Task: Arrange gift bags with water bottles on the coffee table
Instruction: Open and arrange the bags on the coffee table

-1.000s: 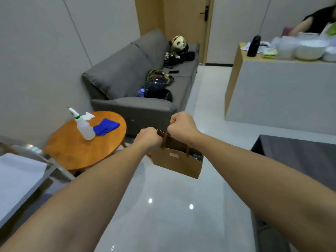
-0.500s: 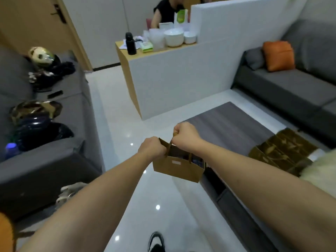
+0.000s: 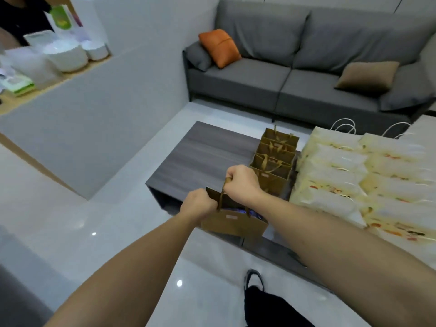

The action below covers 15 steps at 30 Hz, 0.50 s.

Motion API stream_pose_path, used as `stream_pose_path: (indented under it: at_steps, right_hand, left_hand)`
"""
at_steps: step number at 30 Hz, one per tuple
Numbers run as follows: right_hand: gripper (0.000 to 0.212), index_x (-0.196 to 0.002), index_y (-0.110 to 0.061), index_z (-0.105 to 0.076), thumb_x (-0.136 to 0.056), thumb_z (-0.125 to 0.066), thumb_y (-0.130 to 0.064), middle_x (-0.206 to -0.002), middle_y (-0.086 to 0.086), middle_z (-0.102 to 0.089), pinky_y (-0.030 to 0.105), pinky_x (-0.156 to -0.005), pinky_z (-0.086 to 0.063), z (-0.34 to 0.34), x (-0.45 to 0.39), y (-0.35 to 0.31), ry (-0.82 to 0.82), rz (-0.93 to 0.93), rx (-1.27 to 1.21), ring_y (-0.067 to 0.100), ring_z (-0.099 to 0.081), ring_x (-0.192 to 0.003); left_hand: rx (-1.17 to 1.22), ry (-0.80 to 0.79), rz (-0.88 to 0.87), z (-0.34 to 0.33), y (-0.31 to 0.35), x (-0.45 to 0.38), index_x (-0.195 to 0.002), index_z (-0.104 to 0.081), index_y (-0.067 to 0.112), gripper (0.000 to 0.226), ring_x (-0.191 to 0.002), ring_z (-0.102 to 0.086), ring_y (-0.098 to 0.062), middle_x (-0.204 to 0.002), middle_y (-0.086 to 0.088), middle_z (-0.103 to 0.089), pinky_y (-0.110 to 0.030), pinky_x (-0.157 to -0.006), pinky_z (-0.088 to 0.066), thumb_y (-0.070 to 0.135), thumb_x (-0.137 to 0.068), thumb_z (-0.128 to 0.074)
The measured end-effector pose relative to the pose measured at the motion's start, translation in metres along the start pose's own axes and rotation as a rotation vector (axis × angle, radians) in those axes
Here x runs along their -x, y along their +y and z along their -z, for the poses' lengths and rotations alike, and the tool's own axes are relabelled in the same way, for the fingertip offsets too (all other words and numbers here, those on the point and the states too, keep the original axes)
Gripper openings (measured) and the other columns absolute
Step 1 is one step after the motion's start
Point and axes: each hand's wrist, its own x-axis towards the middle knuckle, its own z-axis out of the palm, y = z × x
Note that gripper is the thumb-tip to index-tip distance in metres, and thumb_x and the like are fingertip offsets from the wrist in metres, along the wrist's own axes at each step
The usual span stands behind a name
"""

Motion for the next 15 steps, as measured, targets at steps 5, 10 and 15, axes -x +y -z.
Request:
stream_pose_path:
  at_steps: [5,10,15]
  right_hand:
    - [0.028,-0.059,-0.015,-0.052,-0.075,-0.062,0.004,-0.062,0.003,-0.054,0.041,-0.059,-0.053,0.003,-0.043,0.053,0.006,-0.104,0.004,0.023,-0.058,-0.067]
    - [0.018,-0.065,-0.014,-0.061,-0.075,-0.067,-0.001,-0.069,0.005,-0.062,0.041,-0.063,-0.055,0.009,-0.077,0.103,-0.030,-0.186,-0.043,0.022,-0.061,-0.071]
    - [0.027,-0.064,-0.020,-0.055,-0.081,-0.068,-0.003,-0.069,-0.001,-0.058,0.032,-0.059,-0.047,0.013,-0.108,0.139,-0.065,-0.241,-0.034,0.018,-0.057,-0.071]
  left_hand:
    - [-0.048,-0.135,-0.024,-0.026,0.048,-0.055,-0.077,-0.059,0.012,0.012,-0.080,-0.060,-0.025,-0.086,-0.008,-0.062,-0.035,-0.066,-0.052,0.018,-0.087,-0.060]
    - [-0.123,-0.204,-0.084,-0.054,0.087,-0.099,-0.076,-0.057,0.015,0.020,-0.088,-0.062,-0.027,-0.093,-0.011,-0.066,-0.036,-0.074,-0.050,0.026,-0.092,-0.063]
    - [-0.147,-0.267,-0.129,-0.082,0.102,-0.139,-0.093,-0.061,0.013,0.023,-0.095,-0.061,-0.029,-0.098,-0.010,-0.065,-0.033,-0.077,-0.044,0.035,-0.097,-0.059]
